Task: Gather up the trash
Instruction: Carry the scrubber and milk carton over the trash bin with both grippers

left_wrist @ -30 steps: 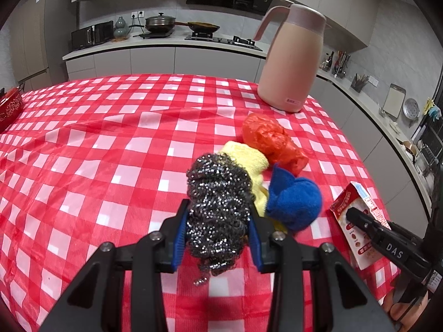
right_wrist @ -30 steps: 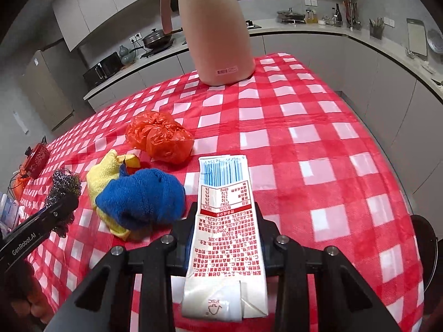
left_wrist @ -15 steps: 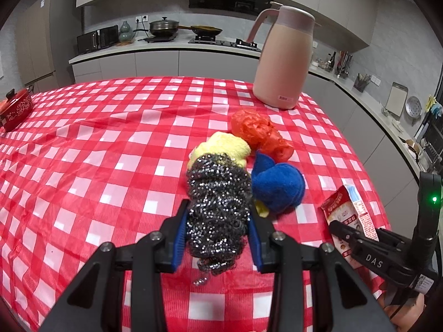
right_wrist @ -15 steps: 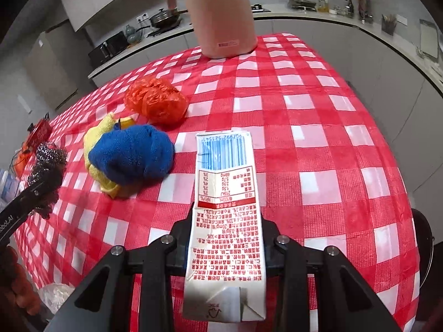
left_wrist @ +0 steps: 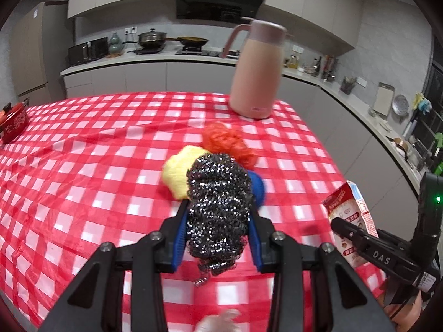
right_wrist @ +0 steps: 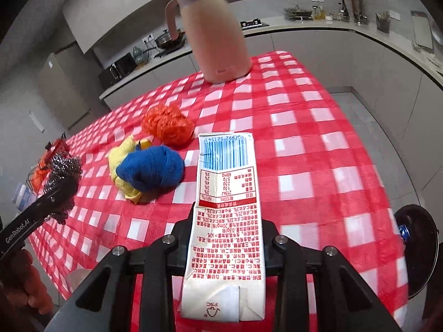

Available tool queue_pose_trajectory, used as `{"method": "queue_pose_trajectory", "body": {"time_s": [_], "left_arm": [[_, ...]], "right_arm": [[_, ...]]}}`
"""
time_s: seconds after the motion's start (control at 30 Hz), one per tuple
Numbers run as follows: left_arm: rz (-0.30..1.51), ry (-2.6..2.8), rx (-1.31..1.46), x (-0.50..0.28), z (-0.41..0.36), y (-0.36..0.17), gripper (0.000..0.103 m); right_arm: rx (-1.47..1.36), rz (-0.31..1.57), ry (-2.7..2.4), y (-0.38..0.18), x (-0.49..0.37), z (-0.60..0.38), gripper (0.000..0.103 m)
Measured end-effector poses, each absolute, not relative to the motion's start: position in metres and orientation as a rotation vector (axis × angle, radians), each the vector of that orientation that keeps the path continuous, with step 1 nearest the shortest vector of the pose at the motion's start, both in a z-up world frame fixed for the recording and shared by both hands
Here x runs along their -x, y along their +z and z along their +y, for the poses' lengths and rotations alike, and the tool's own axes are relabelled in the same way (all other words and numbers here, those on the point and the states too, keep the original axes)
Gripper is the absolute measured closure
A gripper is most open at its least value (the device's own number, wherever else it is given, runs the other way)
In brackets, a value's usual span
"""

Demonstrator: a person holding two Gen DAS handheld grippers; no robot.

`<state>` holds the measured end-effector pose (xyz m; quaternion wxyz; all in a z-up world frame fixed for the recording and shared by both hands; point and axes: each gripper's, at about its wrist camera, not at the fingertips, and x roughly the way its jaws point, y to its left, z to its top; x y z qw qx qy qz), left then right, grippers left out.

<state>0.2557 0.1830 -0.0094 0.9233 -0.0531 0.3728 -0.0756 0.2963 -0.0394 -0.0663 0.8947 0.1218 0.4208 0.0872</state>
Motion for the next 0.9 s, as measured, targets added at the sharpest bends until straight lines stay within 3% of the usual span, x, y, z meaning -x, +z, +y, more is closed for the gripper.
{"method": "queue_pose_trajectory", "body": {"time_s": [0.53, 0.9], "left_arm": [[0.85, -0.541, 0.025, -0.22, 0.0, -0.007, 0.064], [0.939, -0.731, -0.06, -0.196, -0.147, -0.031, 0.064]], "right_arm": [[-0.414, 0.816, -0.062, -0.056, -0.216, -0.202, 0.068], [-0.511, 0.823, -0.286, -0.086, -0.152, -0.349, 0.068]]}}
